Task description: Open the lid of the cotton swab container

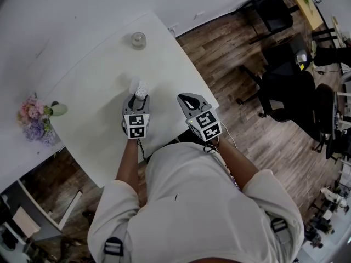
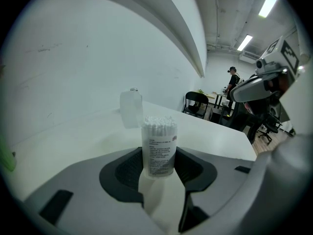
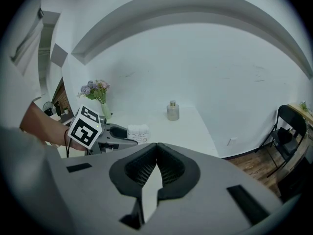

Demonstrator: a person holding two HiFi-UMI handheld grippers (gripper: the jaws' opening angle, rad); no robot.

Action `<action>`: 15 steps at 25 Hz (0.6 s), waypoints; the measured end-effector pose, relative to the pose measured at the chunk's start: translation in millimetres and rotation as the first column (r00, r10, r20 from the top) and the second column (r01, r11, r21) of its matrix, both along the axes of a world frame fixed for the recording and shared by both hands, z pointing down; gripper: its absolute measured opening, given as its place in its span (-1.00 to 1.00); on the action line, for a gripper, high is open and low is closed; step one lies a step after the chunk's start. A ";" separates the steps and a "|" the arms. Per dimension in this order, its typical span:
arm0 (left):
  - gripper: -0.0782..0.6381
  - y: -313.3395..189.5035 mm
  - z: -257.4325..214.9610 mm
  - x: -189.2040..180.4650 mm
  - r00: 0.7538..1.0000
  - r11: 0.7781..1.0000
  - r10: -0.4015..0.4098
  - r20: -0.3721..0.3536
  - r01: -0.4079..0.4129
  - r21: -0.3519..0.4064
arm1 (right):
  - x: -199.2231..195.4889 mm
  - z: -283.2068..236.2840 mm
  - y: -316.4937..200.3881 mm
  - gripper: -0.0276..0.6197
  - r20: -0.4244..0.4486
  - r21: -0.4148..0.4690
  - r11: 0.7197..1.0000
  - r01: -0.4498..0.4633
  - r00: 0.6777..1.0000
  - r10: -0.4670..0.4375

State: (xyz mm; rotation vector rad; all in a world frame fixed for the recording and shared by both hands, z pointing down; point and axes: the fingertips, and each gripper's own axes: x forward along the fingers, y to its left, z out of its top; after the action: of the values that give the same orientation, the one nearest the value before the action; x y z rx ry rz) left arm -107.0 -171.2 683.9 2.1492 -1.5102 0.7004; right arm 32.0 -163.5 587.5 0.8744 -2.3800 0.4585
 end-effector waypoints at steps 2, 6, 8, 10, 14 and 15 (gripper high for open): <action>-0.21 -0.1 0.8 -0.3 1.000 1.000 -0.003 -0.001 0.003 -0.001 | 0.0 0.5 -0.1 -0.92 0.001 -0.003 1.000 0.000 1.000 0.000; -0.21 -0.3 1.7 0.2 1.000 1.000 -0.007 0.000 0.007 -0.002 | -1.5 1.1 0.1 -0.92 0.006 -0.006 1.000 0.005 1.000 -0.005; -0.21 0.4 3.6 0.3 1.000 1.000 -0.010 0.001 0.010 -0.011 | -2.9 1.3 0.3 -0.92 0.006 -0.008 1.000 0.007 1.000 -0.007; -0.21 1.5 6.9 0.4 1.000 1.000 -0.016 -0.001 0.016 -0.027 | -4.5 1.8 0.0 -0.92 0.006 -0.010 1.000 0.010 1.000 -0.010; -0.21 5.8 15.5 2.3 1.000 0.998 -0.027 0.001 0.027 -0.063 | -5.3 1.9 -1.1 -0.92 0.011 -0.013 1.000 0.015 1.000 -0.015; -0.21 6.7 16.8 2.5 1.000 0.997 -0.029 -0.001 0.029 -0.068 | -5.8 2.0 -1.2 -0.92 0.012 -0.014 1.000 0.016 1.000 -0.016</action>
State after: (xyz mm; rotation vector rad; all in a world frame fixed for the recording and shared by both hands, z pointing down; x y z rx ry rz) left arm -104.5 -164.5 700.7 2.0730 -1.4922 0.7295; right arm 26.3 -164.7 589.6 0.8477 -2.3899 0.4746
